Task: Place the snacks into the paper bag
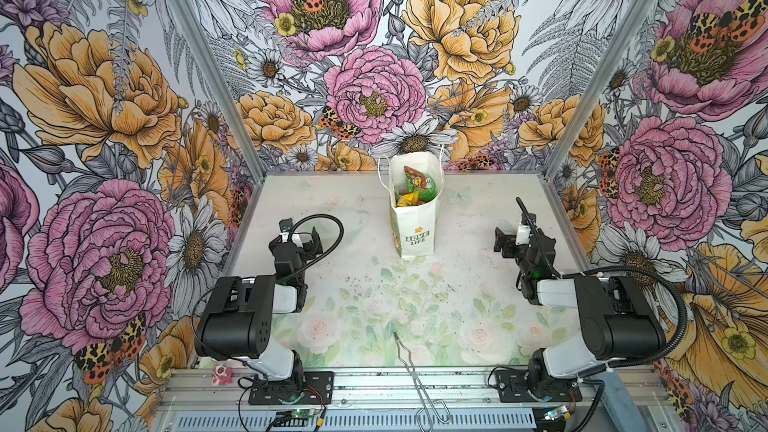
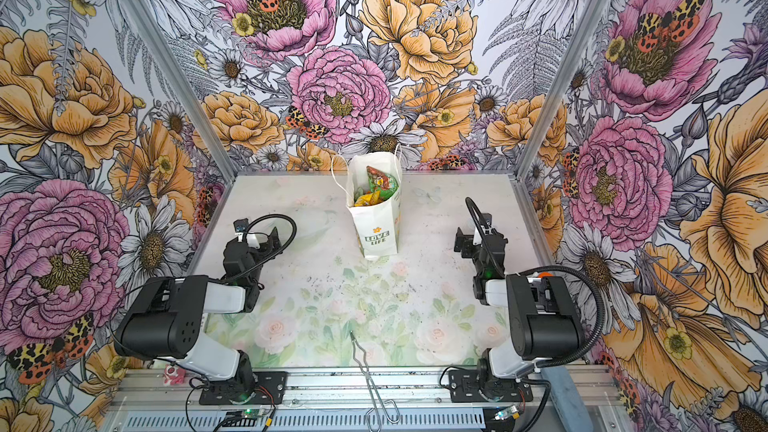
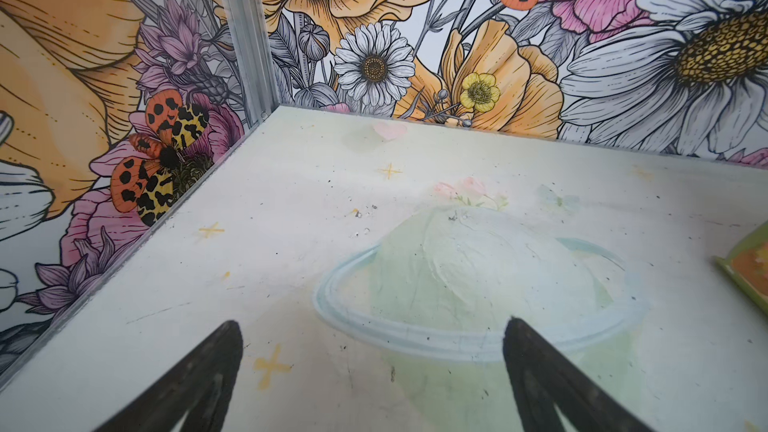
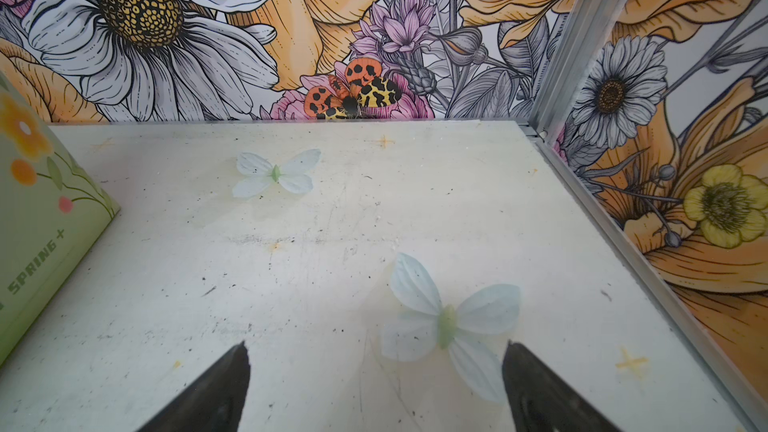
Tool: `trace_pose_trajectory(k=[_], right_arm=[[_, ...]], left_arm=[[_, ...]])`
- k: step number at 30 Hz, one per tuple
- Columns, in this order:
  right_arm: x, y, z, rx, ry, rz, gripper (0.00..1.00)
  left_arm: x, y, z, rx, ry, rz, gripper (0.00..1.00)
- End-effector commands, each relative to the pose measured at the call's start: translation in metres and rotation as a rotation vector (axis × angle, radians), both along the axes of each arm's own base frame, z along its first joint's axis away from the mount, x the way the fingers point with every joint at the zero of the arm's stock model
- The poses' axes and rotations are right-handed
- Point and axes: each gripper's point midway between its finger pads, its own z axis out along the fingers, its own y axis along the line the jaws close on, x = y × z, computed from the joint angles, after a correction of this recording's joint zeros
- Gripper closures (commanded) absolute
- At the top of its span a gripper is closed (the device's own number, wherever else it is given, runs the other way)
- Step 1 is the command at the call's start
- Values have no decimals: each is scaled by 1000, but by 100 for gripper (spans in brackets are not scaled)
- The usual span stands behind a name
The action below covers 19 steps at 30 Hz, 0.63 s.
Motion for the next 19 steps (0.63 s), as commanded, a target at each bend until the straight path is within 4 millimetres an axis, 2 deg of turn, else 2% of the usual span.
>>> trace_pose_trajectory(k=[1, 9, 19], right_arm=[[2, -1, 6, -2, -32, -10, 0], [2, -2, 6, -1, -32, -11, 0], [2, -1, 6, -1, -33, -9, 0]], left_arm=[[4, 1, 15, -8, -56, 18, 1], [7, -9, 15, 32, -38, 3, 1], [7, -8, 15, 32, -38, 4, 1]])
